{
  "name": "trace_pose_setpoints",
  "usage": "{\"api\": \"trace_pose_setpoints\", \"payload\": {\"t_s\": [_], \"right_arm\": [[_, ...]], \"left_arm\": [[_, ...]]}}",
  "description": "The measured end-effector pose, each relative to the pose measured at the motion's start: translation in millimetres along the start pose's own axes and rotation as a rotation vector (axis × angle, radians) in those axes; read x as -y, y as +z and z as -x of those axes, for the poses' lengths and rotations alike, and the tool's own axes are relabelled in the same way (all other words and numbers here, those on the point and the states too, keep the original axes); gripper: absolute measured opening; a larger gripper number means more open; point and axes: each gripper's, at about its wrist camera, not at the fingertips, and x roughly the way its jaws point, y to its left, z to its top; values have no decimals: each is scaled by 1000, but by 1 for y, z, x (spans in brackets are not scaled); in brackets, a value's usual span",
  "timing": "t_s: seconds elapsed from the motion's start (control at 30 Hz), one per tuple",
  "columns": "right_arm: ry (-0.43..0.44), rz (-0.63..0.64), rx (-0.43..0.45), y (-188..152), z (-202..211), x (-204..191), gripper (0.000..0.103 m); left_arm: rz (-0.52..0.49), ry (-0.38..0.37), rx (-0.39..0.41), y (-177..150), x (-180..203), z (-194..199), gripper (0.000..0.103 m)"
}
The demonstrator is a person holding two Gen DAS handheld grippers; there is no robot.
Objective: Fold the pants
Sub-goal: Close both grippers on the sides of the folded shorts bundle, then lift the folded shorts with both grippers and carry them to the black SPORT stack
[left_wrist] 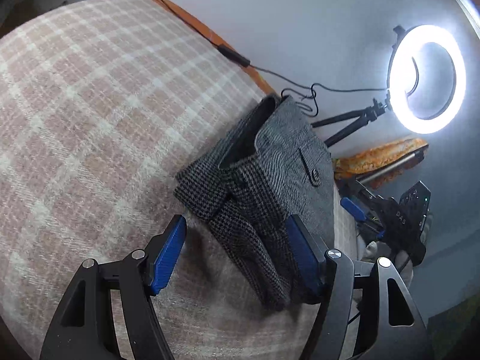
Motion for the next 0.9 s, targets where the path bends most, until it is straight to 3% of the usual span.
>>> {"api": "trace_pose_setpoints", "payload": {"t_s": [0.43,0.7,0.9], "right_arm": [[133,-196,-39,-17,-25,34,82],[187,-289,11,-14,-38,47,83],[255,-327,41,-13,-48,43,78]], "left_arm": [[73,-30,56,8,-1,-17,71],[94,-13,99,20,3,-23,71],[-17,-2,156,19,18,-19,71]]}}
